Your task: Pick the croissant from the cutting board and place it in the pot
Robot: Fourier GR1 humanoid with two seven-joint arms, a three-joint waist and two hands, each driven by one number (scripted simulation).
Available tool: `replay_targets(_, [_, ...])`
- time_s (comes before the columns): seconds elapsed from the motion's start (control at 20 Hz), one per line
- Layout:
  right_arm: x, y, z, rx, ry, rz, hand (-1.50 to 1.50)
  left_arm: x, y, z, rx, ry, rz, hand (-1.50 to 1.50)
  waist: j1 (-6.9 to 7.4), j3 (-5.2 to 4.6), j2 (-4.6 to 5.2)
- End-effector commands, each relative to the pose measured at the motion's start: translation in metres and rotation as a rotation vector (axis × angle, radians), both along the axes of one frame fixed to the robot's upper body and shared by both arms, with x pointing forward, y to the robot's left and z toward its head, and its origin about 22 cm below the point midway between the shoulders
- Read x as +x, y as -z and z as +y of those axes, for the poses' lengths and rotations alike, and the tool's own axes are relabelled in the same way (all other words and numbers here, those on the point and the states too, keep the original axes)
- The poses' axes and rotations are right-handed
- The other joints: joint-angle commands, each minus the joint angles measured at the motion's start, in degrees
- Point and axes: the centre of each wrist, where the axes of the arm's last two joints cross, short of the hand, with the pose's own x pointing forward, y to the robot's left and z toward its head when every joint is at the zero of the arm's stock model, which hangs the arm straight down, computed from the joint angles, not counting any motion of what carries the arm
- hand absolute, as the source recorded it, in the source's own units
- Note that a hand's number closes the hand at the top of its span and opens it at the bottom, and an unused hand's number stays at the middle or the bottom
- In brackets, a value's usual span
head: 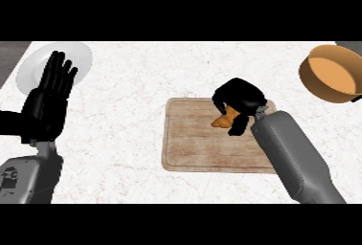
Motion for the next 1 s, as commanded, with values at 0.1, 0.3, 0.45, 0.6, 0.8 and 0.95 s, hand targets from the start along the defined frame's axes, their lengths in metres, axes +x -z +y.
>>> replay_targets(0.1, [0.032,-0.046,0.006,0.153,0.589,-0.096,1.50,0.002,-0.001,-0.007,0.009,0.025,-0.008,0.00,1.98,0.11,0.92])
replay_targets(0.3, [0.048,-0.098,0.017,0.209,0.911,-0.284,1.50,0.007,-0.007,-0.014,0.006,0.062,-0.018,0.00,3.05,-0.02,0.68])
replay_targets(0.45, [0.056,-0.133,0.023,0.195,1.123,-0.451,1.50,0.008,-0.005,-0.017,0.006,0.069,-0.008,0.00,3.68,-0.09,0.78])
replay_targets(0.6, [0.064,-0.162,0.019,0.219,1.287,-0.615,1.50,0.006,-0.003,-0.020,0.002,0.079,-0.006,0.00,4.43,0.00,1.03])
replay_targets(0.8, [0.070,-0.193,0.022,0.192,1.428,-0.790,1.50,0.006,-0.002,-0.020,-0.001,0.041,-0.006,0.00,3.05,0.08,0.51])
replay_targets(0.95, [0.078,-0.199,0.021,0.207,1.487,-0.856,1.50,0.006,-0.006,-0.008,-0.005,0.040,0.001,0.00,3.23,0.14,0.69])
